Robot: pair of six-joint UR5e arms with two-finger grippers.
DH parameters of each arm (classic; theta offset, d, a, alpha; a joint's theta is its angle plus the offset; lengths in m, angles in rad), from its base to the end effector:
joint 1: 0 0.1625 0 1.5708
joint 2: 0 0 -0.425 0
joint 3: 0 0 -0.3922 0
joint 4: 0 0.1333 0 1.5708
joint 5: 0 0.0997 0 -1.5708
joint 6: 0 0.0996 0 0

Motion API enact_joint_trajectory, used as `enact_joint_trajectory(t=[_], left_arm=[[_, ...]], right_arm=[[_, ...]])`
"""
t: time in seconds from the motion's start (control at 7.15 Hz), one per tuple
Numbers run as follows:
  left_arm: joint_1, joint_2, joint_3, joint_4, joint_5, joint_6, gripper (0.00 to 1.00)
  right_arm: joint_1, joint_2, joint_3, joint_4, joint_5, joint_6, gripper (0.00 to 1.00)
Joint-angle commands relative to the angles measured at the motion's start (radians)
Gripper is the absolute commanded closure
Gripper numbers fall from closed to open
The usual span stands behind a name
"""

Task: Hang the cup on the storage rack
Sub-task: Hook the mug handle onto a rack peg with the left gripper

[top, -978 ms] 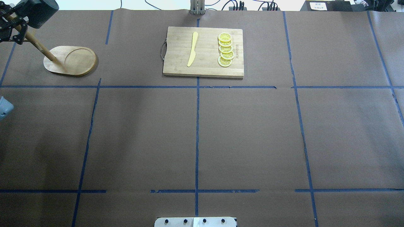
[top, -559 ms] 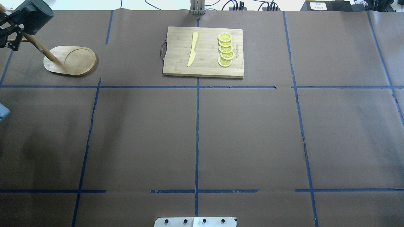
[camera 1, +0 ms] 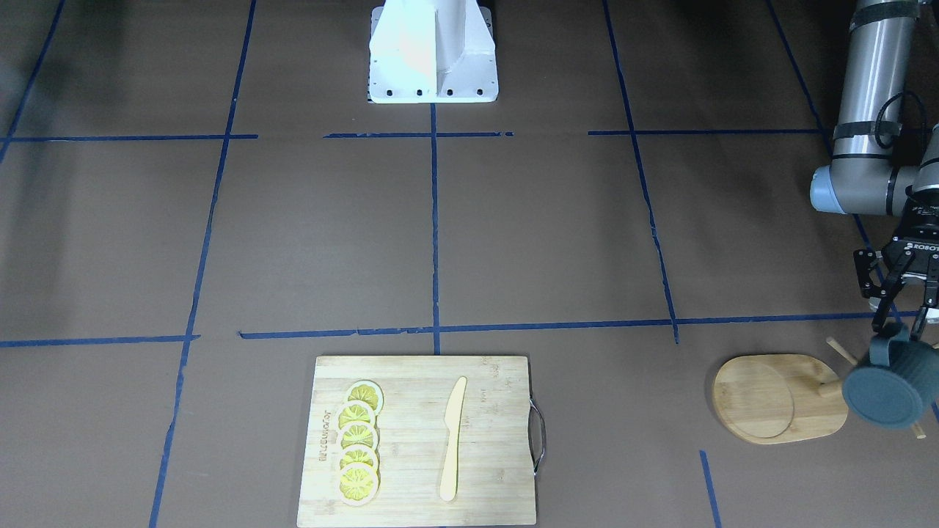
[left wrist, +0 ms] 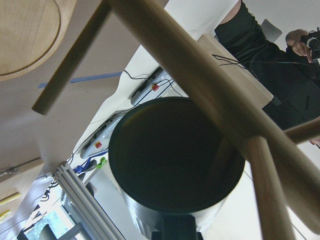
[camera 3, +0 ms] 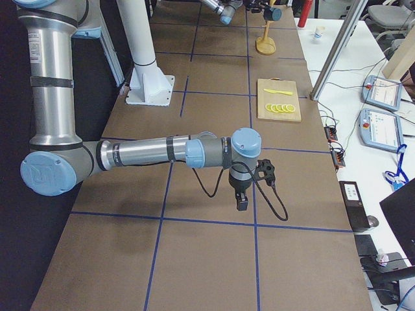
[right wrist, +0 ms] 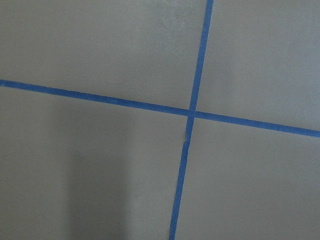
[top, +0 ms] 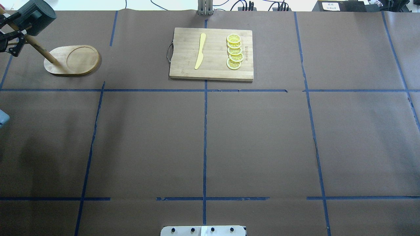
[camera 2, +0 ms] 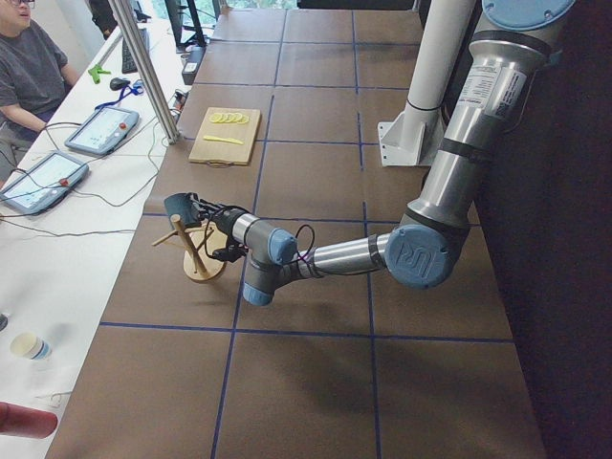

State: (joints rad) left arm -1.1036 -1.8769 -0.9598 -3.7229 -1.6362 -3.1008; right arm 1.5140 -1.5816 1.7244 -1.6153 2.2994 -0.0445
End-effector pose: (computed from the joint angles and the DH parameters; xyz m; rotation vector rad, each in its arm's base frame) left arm 0.1438 -0.5665 0.5624 -0.5321 2.1943 -1.6327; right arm 0.0391 -0.4931 0.5958 0.0895 -0.7291 -0.1325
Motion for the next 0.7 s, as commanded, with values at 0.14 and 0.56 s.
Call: enact_joint_trajectory(t=[0.14, 0.56], left_arm=[[-0.004, 0.001, -0.014, -0.002, -0.002, 0.001, 0.00], [-0.019, 0.052, -0.096, -0.069, -0.007, 0.005, 0.00]], right_arm=[[0.000, 0.005, -0.003, 0.000, 0.000, 0.000, 0.00], [0.000, 0.014, -0.006, -0.003, 0.003, 0.000, 0.00]])
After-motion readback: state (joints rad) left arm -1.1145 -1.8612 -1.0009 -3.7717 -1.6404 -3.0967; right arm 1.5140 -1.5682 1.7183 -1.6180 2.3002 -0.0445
